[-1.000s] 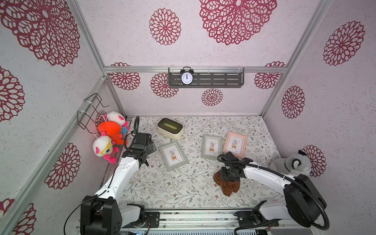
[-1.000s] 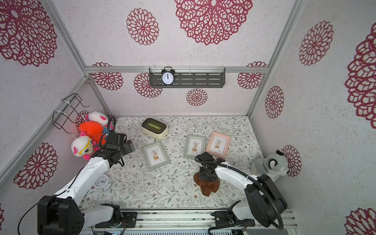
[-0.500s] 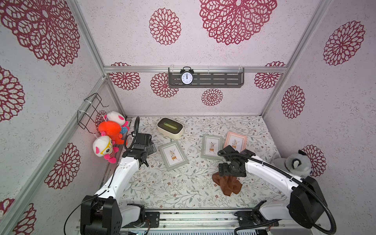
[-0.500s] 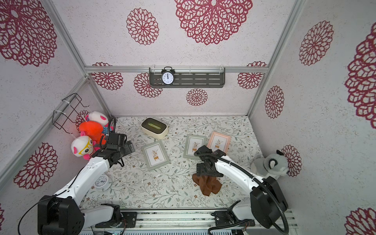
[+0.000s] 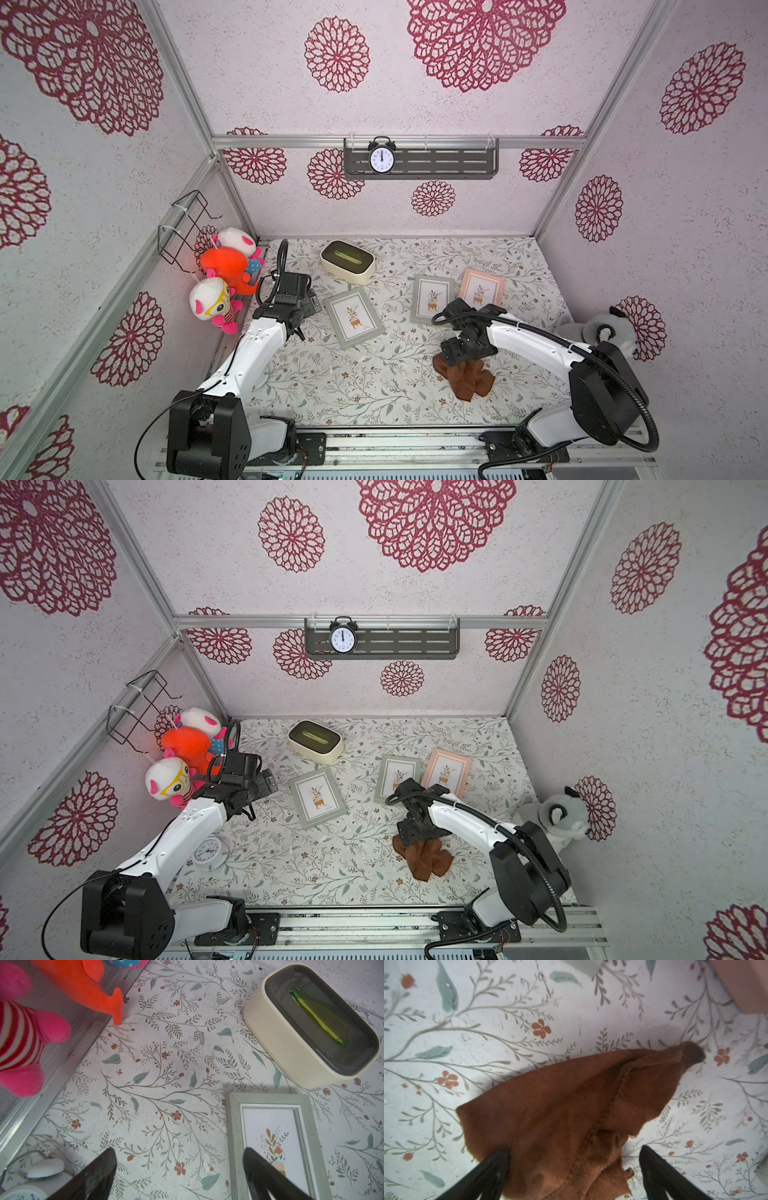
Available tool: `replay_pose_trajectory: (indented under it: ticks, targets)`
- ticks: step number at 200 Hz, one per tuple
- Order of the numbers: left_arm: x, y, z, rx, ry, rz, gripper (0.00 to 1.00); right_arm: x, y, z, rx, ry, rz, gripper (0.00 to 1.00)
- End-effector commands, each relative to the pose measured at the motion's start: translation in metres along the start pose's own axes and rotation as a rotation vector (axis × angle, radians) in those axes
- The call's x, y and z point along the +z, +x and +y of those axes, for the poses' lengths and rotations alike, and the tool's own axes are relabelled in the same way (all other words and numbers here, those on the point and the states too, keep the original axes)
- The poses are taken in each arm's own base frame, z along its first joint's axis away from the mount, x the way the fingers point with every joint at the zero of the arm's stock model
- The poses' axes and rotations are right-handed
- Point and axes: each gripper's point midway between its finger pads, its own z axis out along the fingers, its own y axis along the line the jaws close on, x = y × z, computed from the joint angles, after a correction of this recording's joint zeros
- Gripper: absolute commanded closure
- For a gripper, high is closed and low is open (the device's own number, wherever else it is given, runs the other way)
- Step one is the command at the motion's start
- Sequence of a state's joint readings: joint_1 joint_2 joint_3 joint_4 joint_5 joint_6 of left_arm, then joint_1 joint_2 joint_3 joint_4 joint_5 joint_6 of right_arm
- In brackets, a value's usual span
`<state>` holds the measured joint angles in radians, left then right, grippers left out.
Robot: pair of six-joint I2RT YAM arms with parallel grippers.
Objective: Wipe the picture frame with a cloth
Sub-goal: Pick up the cleaning item at the center of the board.
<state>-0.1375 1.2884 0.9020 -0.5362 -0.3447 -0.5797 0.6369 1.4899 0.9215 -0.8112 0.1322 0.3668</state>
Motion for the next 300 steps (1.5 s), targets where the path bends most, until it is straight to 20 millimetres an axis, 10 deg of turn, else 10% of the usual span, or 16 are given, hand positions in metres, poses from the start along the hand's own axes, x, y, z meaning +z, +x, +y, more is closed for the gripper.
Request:
replay_pose_trajectory:
  ticks: [1, 126, 201, 216, 300]
  targets:
    - [-0.005, -0.003, 0.000, -0.014, 0.016, -0.021, 0.02, 0.015, 0.018, -0.003, 0.024, 0.003, 0.081, 0.01]
    - [-0.002, 0.002, 0.002, -0.018, 0.008, -0.015, 0.02, 0.048, 0.004, 0.011, -0.086, 0.072, 0.027, 0.04]
    - [0.002, 0.004, 0.001, -0.011, 0.002, 0.001, 0.02, 0.059, 0.011, 0.053, -0.006, -0.163, 0.006, 0.83]
    - [0.003, 0.004, 0.001, -0.008, 0.000, 0.008, 0.02, 0.049, 0.005, 0.055, 0.004, -0.184, -0.029, 1.00]
    - [0.044, 0.021, -0.028, -0.026, 0.039, 0.214, 0.10, -0.075, -0.059, 0.071, 0.049, -0.359, -0.331, 1.00]
